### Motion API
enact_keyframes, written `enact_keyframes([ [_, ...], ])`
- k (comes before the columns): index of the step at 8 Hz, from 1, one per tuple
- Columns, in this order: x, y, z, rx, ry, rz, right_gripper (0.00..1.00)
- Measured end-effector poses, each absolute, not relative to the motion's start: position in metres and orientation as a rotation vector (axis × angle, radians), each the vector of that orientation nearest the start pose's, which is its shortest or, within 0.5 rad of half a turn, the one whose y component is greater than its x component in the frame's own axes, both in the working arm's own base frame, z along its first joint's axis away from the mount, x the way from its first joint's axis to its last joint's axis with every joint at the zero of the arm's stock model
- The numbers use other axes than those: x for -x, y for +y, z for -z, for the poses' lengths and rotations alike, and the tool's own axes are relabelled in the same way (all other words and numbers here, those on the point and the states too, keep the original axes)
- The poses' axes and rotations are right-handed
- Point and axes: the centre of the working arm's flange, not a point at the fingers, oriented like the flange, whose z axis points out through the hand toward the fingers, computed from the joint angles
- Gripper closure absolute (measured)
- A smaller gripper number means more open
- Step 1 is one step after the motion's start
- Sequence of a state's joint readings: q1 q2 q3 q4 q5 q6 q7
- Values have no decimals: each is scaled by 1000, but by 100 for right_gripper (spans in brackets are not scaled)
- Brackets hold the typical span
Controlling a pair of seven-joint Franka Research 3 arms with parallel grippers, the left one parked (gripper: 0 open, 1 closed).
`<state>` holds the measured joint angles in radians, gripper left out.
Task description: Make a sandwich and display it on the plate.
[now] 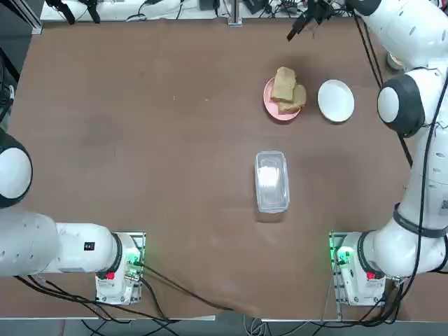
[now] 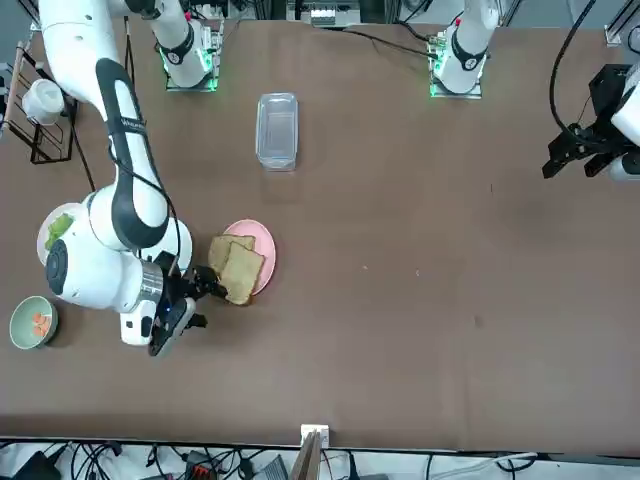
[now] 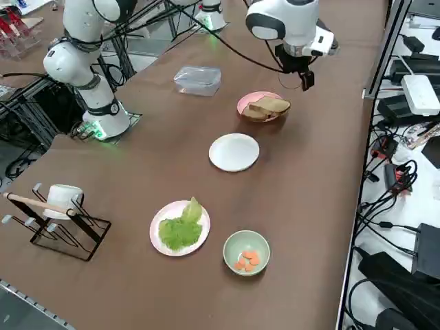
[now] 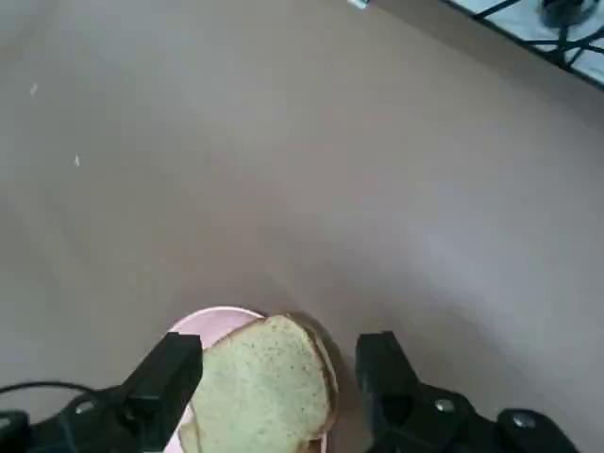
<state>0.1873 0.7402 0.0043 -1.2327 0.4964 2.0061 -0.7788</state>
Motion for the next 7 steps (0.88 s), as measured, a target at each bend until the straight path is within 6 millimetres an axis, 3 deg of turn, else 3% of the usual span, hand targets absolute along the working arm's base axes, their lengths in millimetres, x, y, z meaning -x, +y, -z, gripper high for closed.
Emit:
enact_keyframes([
  [2,-737,160,-319,2474,-1081,223,0],
  [4,-742,142,-298,2421,-994,238,0],
  [7,-739,139,-268,2387,-1005,201,0],
])
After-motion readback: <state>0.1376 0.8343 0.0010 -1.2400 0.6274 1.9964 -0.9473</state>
